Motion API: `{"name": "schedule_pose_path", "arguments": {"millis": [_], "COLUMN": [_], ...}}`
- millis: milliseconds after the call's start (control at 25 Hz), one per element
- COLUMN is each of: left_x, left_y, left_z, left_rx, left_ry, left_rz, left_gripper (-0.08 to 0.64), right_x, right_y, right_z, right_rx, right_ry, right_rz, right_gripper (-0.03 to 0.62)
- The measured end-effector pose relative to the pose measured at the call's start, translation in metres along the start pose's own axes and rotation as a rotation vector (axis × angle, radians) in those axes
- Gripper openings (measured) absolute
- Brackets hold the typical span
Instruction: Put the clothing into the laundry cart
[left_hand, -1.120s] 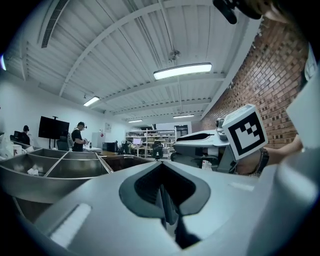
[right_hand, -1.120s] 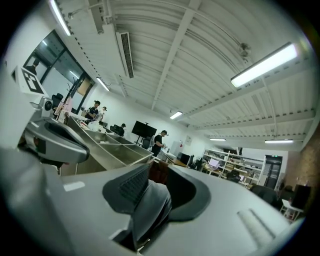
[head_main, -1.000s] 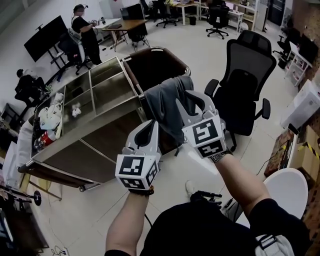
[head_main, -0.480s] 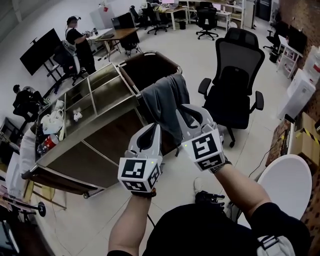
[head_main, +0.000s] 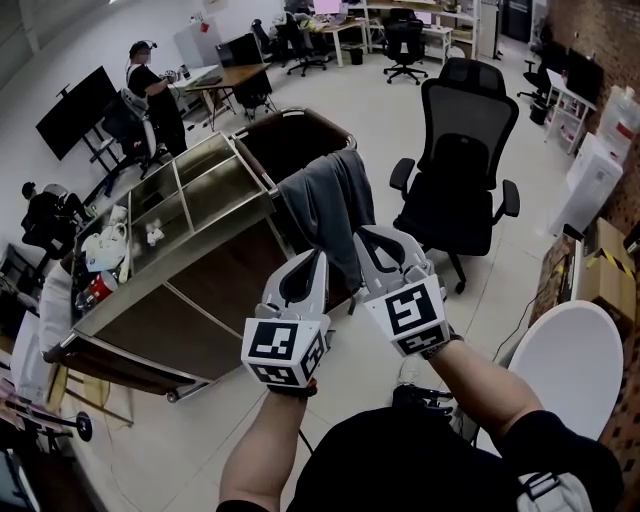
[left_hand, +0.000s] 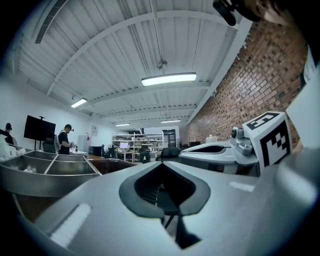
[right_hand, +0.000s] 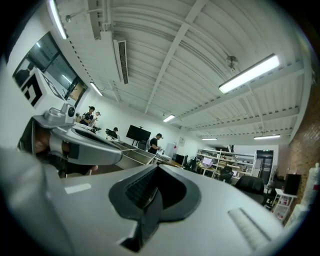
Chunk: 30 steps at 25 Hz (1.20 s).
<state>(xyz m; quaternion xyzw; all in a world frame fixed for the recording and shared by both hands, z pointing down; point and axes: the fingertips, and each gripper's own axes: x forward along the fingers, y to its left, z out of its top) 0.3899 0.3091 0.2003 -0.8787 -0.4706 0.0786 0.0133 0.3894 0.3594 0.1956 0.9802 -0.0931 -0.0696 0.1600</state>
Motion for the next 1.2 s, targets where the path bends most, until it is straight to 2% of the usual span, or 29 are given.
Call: {"name": "schedule_pose_path", "arguments": {"millis": [1200], "left_x": [0.0], "left_y": [-0.008], "left_z": [-0.007], "left_rx": [-0.01], "left_ry": [0.006], "left_rz": [-0.007], "left_gripper": [0.002], "right_x": [-0.008], "right_y": [0.008], "right_z": [-0.002], "right_rx": [-0.004], "right_ry": [0.001], "right_rz": [0.014], "right_gripper": [0.0]}}
